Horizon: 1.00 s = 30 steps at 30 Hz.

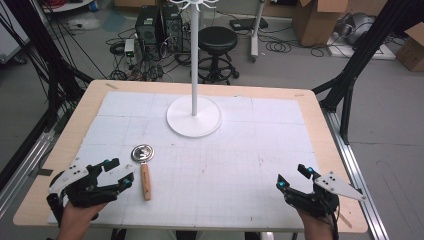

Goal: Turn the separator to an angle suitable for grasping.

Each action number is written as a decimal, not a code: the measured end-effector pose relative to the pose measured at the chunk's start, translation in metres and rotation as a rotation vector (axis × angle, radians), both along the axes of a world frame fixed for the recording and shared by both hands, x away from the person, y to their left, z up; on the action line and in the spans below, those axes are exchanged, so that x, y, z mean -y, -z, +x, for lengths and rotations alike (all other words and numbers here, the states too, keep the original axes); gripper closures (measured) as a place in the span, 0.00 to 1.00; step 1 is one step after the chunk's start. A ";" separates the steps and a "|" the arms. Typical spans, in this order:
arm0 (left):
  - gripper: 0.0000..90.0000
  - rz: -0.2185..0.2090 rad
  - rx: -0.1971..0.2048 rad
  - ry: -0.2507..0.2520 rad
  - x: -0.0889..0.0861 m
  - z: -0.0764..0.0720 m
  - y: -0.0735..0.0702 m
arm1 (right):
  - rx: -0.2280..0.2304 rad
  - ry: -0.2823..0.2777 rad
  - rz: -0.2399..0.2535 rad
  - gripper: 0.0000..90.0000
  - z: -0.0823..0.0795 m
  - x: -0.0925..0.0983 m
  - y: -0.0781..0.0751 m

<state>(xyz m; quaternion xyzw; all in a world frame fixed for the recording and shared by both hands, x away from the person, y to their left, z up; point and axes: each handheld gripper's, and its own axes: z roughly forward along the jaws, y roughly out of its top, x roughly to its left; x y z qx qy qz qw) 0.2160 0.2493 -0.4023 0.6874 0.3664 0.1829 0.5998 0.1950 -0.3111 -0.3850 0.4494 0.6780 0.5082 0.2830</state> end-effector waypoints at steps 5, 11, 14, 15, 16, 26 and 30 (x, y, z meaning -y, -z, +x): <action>0.43 0.065 -0.039 0.084 0.030 0.006 0.005 | -0.006 -0.013 -0.030 0.23 0.001 -0.005 0.000; 0.69 0.161 -0.130 0.102 0.054 0.017 0.021 | -0.013 -0.017 -0.044 0.24 0.001 -0.008 0.000; 0.80 0.232 -0.197 0.117 0.065 0.023 0.031 | -0.018 -0.017 -0.043 0.24 0.002 -0.007 0.001; 0.80 0.251 -0.223 0.114 0.068 0.024 0.034 | -0.019 -0.015 -0.041 0.24 0.002 -0.006 0.001; 0.81 0.272 -0.237 0.117 0.070 0.025 0.036 | -0.019 -0.016 -0.041 0.24 0.002 -0.006 0.001; 0.94 0.338 -0.321 0.123 0.068 0.021 0.046 | -0.020 -0.017 -0.043 0.25 0.002 -0.005 0.001; 0.95 0.333 -0.362 0.088 0.055 0.019 0.043 | -0.022 -0.014 -0.040 0.25 0.002 -0.004 0.002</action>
